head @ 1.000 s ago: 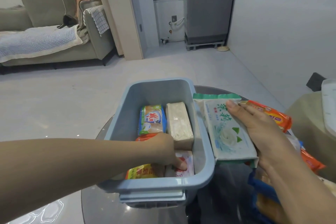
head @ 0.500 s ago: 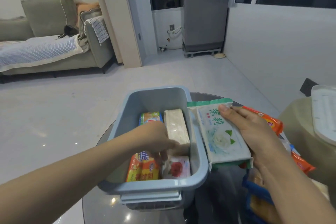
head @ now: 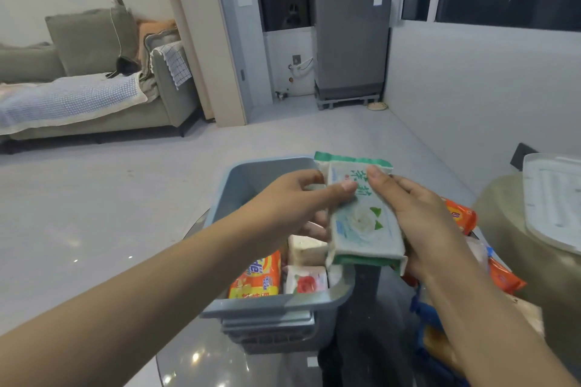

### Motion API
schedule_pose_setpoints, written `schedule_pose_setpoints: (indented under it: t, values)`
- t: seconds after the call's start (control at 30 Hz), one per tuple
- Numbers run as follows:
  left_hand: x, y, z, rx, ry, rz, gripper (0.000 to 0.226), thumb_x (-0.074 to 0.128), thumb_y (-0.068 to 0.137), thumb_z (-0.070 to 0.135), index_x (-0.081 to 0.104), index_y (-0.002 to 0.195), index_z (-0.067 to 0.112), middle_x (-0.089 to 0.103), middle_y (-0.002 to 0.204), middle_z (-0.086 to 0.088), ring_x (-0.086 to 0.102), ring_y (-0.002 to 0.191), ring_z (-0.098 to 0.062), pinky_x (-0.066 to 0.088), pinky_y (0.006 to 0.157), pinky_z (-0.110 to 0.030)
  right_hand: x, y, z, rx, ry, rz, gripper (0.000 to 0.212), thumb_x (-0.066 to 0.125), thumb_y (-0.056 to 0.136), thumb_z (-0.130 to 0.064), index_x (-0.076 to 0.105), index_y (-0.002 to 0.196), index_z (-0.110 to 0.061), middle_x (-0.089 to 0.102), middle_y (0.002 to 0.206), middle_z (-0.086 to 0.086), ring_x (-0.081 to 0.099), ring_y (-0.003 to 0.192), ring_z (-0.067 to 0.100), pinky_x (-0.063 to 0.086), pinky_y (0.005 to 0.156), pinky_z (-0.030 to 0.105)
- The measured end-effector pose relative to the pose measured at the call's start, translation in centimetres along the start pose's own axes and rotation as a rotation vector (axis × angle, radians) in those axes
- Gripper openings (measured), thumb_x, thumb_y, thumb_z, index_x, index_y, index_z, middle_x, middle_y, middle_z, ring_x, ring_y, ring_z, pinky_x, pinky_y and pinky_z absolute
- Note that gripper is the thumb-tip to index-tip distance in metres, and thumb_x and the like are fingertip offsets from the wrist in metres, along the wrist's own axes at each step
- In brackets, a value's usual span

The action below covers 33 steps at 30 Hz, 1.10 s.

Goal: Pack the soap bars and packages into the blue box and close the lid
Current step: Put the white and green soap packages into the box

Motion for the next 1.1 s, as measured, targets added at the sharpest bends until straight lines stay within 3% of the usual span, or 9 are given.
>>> schedule_pose_setpoints:
  t: [0.1,0.17,0.27,0.4,0.53,0.63,0.7,0.97,1.1]
  values:
    - [-2.2,-0.5,-0.4,-0.066,0.021,0.020,0.023,0.062,0.088,0.026,0.067,0.106,0.013,0.075,0.094,-0.007,0.068,0.072,-0.021,0.058,0.054,-0.022,0.9,0.2,1.3,-0.025,-0.091,-0.038,0.019,0.070,0.075,-0.033,0.075,0.085,-0.018,0.076,0.090,0.007,0.072,0.085,0.024,0.060,0.068,0.036]
    - [-4.1,-1.0,-1.1,-0.147,0.005,0.040,0.021,0.059,0.089,0.023,0.067,0.105,0.012,0.076,0.087,-0.005,0.069,0.067,-0.017,0.056,0.052,-0.021,0.9,0.4,2.2,-0.086,-0.255,0.001,0.014,0.065,0.084,-0.026,0.074,0.095,-0.024,0.075,0.095,-0.004,0.068,0.091,0.010,0.052,0.070,0.022]
    - [-6.3,-1.2,-2.5,-0.271,0.033,0.069,0.023,0.057,0.091,0.023,0.064,0.107,0.010,0.076,0.088,-0.006,0.072,0.070,-0.017,0.058,0.055,-0.024,0.8,0.5,3.4,-0.159,-0.528,0.009,0.030,0.061,0.087,-0.018,0.065,0.115,-0.028,0.063,0.099,-0.023,0.057,0.082,-0.019,0.042,0.060,-0.001]
    - [-6.6,-0.4,-4.9,-0.378,0.071,0.031,0.025,0.058,0.091,0.017,0.062,0.112,0.006,0.076,0.088,-0.008,0.071,0.069,-0.018,0.058,0.058,-0.027,1.4,0.6,5.0,-0.118,-0.676,-0.060,0.044,0.051,0.093,-0.025,0.044,0.134,-0.039,0.047,0.118,-0.021,0.046,0.087,-0.012,0.039,0.055,0.002]
    - [-5.7,0.5,-7.7,-0.515,0.077,-0.033,0.020,0.063,0.087,0.010,0.062,0.105,0.002,0.076,0.087,-0.011,0.074,0.075,-0.024,0.061,0.070,-0.035,1.8,0.2,5.6,-0.006,-0.547,-0.142,0.045,0.045,0.096,-0.032,0.033,0.135,-0.052,0.038,0.093,-0.043,0.053,0.074,-0.021,0.044,0.051,0.005]
    - [-5.6,0.9,-8.5,-0.549,0.164,-0.090,0.020,0.068,0.083,0.006,0.065,0.103,0.004,0.076,0.098,-0.013,0.071,0.091,-0.031,0.054,0.091,-0.046,1.6,0.1,5.6,0.027,-0.462,-0.180,0.047,0.047,0.095,-0.032,0.033,0.134,-0.054,0.038,0.088,-0.043,0.049,0.061,-0.032,0.042,0.045,0.002]
    - [-5.5,1.3,-8.6,-0.589,0.217,-0.110,0.028,0.070,0.082,0.011,0.063,0.108,0.002,0.075,0.100,-0.014,0.071,0.094,-0.032,0.051,0.095,-0.048,1.5,0.1,5.6,0.043,-0.431,-0.199,0.047,0.047,0.095,-0.031,0.033,0.134,-0.054,0.038,0.090,-0.041,0.049,0.061,-0.032,0.043,0.045,0.004]
    - [-5.7,3.8,-7.5,-0.646,0.794,-0.215,0.047,0.064,0.082,0.048,0.069,0.107,0.009,0.070,0.077,-0.001,0.063,0.070,-0.016,0.051,0.070,-0.024,1.3,0.4,5.9,0.009,-0.403,-0.205,0.044,0.048,0.095,-0.027,0.038,0.129,-0.053,0.036,0.095,-0.042,0.045,0.062,-0.036,0.040,0.045,0.000]
    - [-4.9,4.6,-7.9,-0.625,0.908,-0.184,0.052,0.060,0.083,0.054,0.070,0.107,0.008,0.069,0.067,0.003,0.061,0.062,-0.012,0.050,0.065,-0.020,1.2,0.5,6.1,-0.017,-0.423,-0.197,0.043,0.048,0.095,-0.029,0.038,0.128,-0.056,0.035,0.098,-0.044,0.045,0.071,-0.036,0.040,0.048,-0.002]
Point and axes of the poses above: each hand's wrist, its own y-axis towards the middle knuckle, its own x-axis out of the palm, z = x × y, the point moved 2 cm from there along y, towards the middle knuckle
